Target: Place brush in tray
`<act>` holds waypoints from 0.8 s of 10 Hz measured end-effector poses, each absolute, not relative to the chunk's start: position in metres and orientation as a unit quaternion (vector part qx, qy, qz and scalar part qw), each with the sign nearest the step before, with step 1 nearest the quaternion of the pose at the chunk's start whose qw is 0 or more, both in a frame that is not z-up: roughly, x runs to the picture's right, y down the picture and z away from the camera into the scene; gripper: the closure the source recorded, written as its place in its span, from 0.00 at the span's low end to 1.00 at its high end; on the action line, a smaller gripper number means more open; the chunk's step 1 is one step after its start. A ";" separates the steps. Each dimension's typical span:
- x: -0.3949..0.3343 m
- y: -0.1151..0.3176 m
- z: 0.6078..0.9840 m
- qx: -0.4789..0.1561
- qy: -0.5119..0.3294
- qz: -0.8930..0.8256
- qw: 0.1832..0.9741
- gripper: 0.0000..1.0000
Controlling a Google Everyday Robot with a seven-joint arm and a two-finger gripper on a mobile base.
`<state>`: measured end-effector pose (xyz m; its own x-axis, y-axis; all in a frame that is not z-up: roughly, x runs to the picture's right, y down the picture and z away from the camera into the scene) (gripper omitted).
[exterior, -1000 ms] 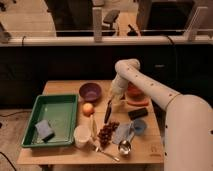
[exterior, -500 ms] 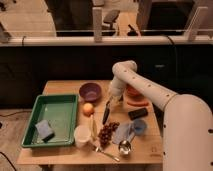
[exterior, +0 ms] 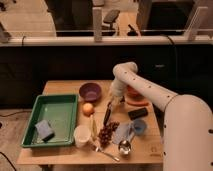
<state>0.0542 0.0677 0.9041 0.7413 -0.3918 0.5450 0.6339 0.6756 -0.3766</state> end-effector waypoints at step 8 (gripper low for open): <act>0.025 0.043 0.883 -0.278 -0.244 -0.372 0.851 1.00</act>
